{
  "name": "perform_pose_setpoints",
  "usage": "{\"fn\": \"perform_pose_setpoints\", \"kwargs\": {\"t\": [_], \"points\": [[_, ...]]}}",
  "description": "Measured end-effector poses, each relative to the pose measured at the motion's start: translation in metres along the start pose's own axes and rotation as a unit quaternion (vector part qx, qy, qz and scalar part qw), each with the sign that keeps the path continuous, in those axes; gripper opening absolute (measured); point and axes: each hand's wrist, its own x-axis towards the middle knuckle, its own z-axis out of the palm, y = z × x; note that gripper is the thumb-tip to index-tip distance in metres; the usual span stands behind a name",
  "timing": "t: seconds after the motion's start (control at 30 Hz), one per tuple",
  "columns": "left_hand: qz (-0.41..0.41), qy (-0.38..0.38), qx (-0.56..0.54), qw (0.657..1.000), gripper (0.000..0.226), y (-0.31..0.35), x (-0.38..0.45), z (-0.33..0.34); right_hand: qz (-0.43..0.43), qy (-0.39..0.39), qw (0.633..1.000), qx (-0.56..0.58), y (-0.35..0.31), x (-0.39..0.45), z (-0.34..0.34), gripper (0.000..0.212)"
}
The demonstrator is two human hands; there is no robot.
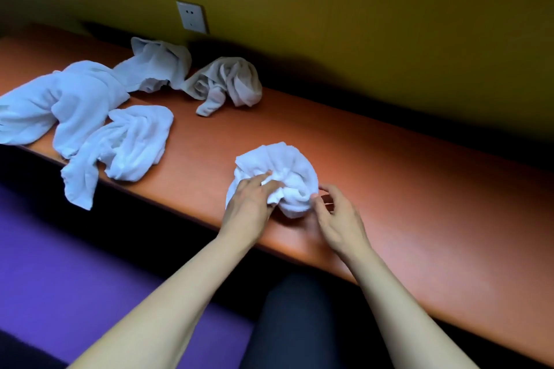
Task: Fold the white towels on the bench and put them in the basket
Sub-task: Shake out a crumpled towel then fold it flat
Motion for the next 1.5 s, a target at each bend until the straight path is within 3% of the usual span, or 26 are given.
{"fn": "perform_pose_setpoints", "kwargs": {"t": [0.13,0.2,0.23,0.3,0.37,0.5,0.53,0.67,0.8,0.9,0.97,1.03,1.1,1.17,1.23,1.33,1.4,1.5], "points": [[-0.028,-0.072,-0.108,0.991,0.032,0.054,-0.019,0.013,0.064,0.018,0.998,0.024,0.022,-0.025,-0.01,0.033],[-0.064,-0.11,-0.175,0.976,0.026,0.075,-0.024,0.017,0.083,0.048,0.995,0.031,0.034,-0.035,-0.021,0.028],[-0.074,-0.138,-0.186,0.97,0.025,0.082,-0.025,0.018,0.083,0.062,0.994,0.032,0.039,-0.039,-0.028,0.024],[-0.047,-0.183,-0.149,0.971,0.048,0.092,-0.027,0.015,0.082,0.09,0.992,0.013,0.048,-0.043,-0.045,0.021],[-0.037,-0.177,-0.133,0.975,0.052,0.095,-0.022,0.006,0.087,0.123,0.989,-0.008,0.054,-0.044,-0.066,0.021],[-0.054,-0.071,-0.146,0.985,0.003,0.115,-0.001,-0.012,0.088,0.227,0.967,-0.071,0.057,-0.05,-0.11,0.03],[-0.062,-0.032,-0.151,0.986,0.014,0.124,0.005,-0.017,0.076,0.239,0.965,-0.08,0.052,-0.053,-0.118,0.032],[-0.104,0.023,-0.202,0.974,0.044,0.157,0.02,-0.036,-0.05,0.144,0.988,0.033,0.024,-0.073,-0.124,0.028],[-0.124,0.028,-0.277,0.952,0.041,0.183,0.021,-0.05,-0.09,0.001,0.993,0.078,-0.01,-0.108,-0.109,0.065],[-0.127,0.02,-0.31,0.942,0.042,0.197,0.019,-0.064,-0.074,0.009,0.987,0.145,-0.023,-0.125,-0.104,0.08],[-0.119,-0.001,-0.311,0.943,0.04,0.206,0.021,-0.071,-0.072,0.032,0.988,0.132,-0.029,-0.128,-0.107,0.085],[-0.086,-0.019,-0.291,0.953,0.023,0.221,0.024,-0.079,-0.076,0.045,0.984,0.154,-0.034,-0.126,-0.115,0.074],[-0.046,-0.022,-0.288,0.956,0.011,0.236,0.031,-0.087,-0.085,0.116,0.975,0.169,-0.035,-0.113,-0.131,0.05],[-0.04,-0.041,-0.326,0.944,0.012,0.245,0.043,-0.092,-0.083,0.221,0.956,0.172,-0.032,-0.096,-0.153,0.025],[-0.075,-0.063,-0.361,0.928,0.021,0.245,0.06,-0.09,-0.072,0.261,0.947,0.171,-0.025,-0.071,-0.174,0.014],[-0.11,-0.103,-0.404,0.902,0.023,0.241,0.086,-0.082,-0.085,0.138,0.968,0.192,-0.02,-0.035,-0.191,0.029],[-0.118,-0.12,-0.385,0.907,0.028,0.239,0.105,-0.076,-0.085,0.019,0.97,0.228,-0.025,-0.013,-0.19,0.031],[-0.102,-0.105,-0.311,0.939,0.023,0.234,0.14,-0.069,-0.067,-0.067,0.963,0.251,-0.028,0.011,-0.183,0.027]]}}
